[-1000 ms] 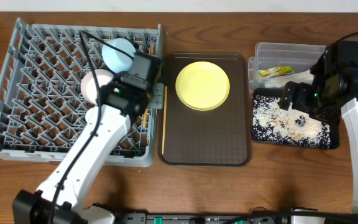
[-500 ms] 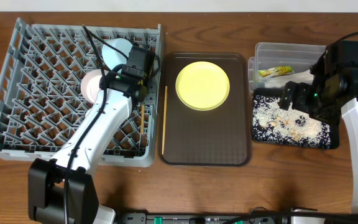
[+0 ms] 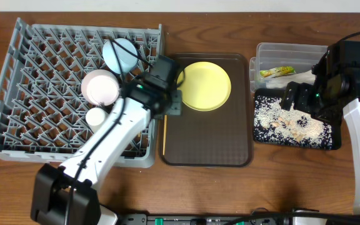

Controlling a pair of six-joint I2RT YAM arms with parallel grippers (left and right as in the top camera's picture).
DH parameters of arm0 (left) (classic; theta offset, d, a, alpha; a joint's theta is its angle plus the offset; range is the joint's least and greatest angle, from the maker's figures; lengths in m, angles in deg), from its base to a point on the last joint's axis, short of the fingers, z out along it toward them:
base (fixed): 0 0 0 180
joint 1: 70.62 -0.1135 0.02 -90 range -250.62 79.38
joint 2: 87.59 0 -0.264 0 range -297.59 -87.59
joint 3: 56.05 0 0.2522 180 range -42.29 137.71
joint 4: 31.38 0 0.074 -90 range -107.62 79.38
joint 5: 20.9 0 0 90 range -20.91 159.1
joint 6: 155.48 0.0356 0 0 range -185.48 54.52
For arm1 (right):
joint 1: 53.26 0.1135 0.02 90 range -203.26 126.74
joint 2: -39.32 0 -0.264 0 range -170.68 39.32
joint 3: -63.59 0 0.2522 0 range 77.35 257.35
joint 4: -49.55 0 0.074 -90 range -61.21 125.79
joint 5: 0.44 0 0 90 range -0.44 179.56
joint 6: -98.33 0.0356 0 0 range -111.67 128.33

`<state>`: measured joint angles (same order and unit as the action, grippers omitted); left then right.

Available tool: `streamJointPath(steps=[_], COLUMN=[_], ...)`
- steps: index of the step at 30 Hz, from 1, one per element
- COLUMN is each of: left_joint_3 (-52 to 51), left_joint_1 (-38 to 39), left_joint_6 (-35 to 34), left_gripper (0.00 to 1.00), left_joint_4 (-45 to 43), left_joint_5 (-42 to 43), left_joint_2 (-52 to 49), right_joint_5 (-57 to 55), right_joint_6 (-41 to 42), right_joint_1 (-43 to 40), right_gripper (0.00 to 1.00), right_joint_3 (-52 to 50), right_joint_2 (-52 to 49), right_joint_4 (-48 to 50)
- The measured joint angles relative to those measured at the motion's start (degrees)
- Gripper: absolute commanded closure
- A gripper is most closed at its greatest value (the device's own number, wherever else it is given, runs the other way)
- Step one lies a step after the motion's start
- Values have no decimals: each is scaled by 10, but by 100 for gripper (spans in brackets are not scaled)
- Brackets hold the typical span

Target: Sort waste into correct bins and load items into the dishwasher

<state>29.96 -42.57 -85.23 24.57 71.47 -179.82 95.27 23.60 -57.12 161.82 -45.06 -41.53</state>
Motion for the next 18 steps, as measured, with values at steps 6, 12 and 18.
streamJointPath(steps=[6,12,18], left_joint_3=[0,-2,-3], left_joint_1=[49,52,52], left_joint_6=[-74,-114,-129], left_gripper=[45,45,45], left_joint_4=[0,-17,-26], left_joint_5=[-44,-63,-86], left_joint_2=[-48,-124,-168], right_joint_5=[0,0,0], right_joint_6=[0,0,0], right_joint_1=[0,0,0], right_gripper=[1,1,1], right_joint_3=[0,0,0], right_joint_2=[0,0,0], right_joint_4=[0,0,0])
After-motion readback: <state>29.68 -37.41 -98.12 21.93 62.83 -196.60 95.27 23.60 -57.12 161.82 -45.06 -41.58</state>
